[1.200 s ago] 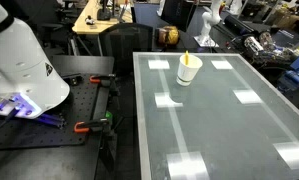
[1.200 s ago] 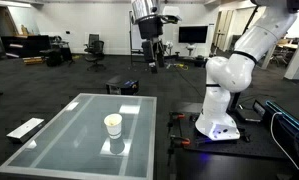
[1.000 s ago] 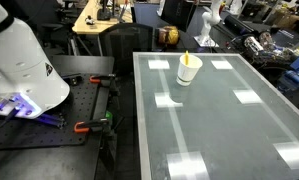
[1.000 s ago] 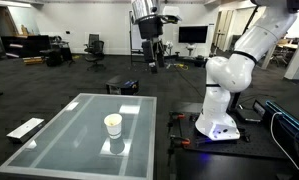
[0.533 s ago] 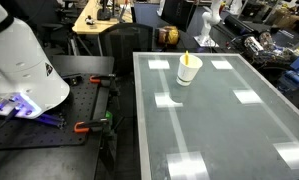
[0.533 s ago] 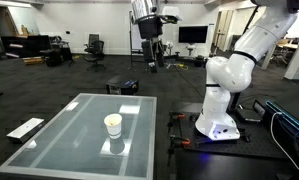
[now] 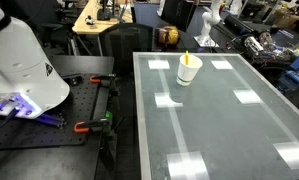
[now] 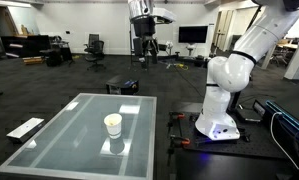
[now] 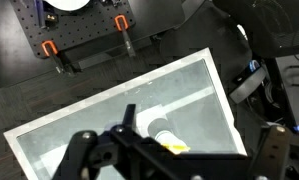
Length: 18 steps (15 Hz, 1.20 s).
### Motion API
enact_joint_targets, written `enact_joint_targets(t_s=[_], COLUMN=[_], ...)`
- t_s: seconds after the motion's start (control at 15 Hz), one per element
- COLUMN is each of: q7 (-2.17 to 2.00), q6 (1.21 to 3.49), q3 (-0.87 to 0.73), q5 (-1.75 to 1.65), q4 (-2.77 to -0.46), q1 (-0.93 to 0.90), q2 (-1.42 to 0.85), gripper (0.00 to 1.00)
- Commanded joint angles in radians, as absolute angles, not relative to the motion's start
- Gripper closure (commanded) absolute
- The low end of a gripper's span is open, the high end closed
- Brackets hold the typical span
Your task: Take the pen from the white cup and place it on the table
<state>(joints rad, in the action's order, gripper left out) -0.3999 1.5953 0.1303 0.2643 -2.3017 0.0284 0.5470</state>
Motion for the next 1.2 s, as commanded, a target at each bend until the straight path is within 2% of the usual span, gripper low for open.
enact_joint_targets(t_s=[0.0, 1.13], q7=[-0.426, -0.556], q6=[1.640, 1.917], q3=[0.103, -0.002], q5=[0.268, 0.404], q4=[-2.259, -2.272], q1=[0.058, 0.072], q2=[0.466, 0.103], gripper=[0.00, 0.00])
